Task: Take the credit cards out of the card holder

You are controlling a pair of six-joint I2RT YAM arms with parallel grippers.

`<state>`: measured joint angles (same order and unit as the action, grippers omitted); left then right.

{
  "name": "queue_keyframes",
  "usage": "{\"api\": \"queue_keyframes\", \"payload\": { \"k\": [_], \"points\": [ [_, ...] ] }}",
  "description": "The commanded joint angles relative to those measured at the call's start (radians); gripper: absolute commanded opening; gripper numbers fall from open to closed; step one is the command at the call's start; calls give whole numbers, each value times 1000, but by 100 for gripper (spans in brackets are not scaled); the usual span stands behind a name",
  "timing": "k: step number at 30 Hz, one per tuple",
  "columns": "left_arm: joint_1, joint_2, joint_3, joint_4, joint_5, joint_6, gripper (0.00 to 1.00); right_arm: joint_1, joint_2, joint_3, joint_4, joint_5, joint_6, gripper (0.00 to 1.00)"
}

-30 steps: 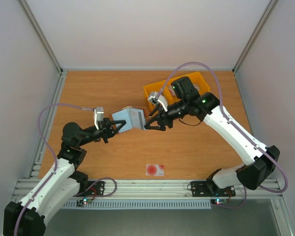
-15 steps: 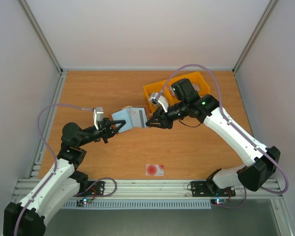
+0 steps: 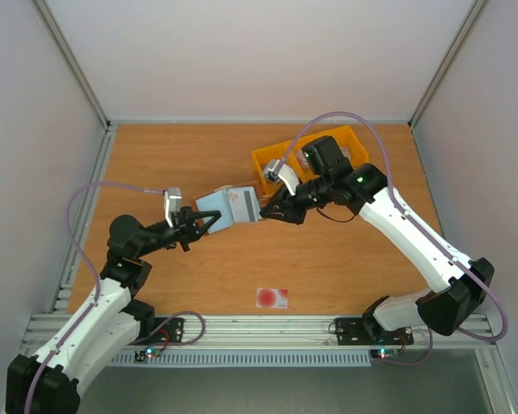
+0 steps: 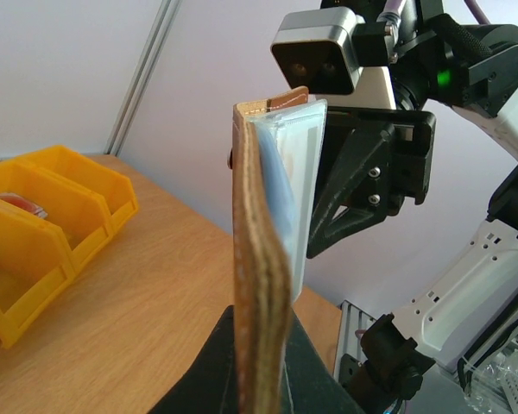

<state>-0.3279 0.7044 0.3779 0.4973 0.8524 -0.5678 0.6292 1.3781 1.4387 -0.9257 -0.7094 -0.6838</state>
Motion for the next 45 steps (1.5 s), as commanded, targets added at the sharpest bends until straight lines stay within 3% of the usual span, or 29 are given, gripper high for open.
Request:
{"api": "queue_keyframes", "payload": {
  "k": [1,18,22,24,27,29,31,35,37,41,45],
  "points": [
    [-5,-12,25,59,17,16,0,3,-24,0,75,25,53,17],
    [-42,5,6,40,-46,17,0,112,74,24,240,-55,164,36],
    [-43,11,1,34,-67,11,0,175,103,41,246,52,182,46],
    [-43,9,1,34,-60,10,0,188,109,48,237,96,189,42],
    [-43,-2,-3,36,-50,4,0,188,98,45,236,119,192,21],
    [-44,-6,-9,38,-47,-2,2,187,90,50,220,128,188,14],
    [-43,-8,-12,39,-39,-7,12,182,84,61,195,136,184,8],
    [-43,-17,-18,49,9,-9,58,149,53,77,150,163,204,1],
    [-43,-20,-21,62,33,-18,70,135,32,83,130,186,209,1],
    [-43,-17,-13,78,39,-41,81,133,45,140,31,232,178,1],
    [-43,-2,4,75,16,-35,82,133,33,143,30,190,167,1]
  ]
}}
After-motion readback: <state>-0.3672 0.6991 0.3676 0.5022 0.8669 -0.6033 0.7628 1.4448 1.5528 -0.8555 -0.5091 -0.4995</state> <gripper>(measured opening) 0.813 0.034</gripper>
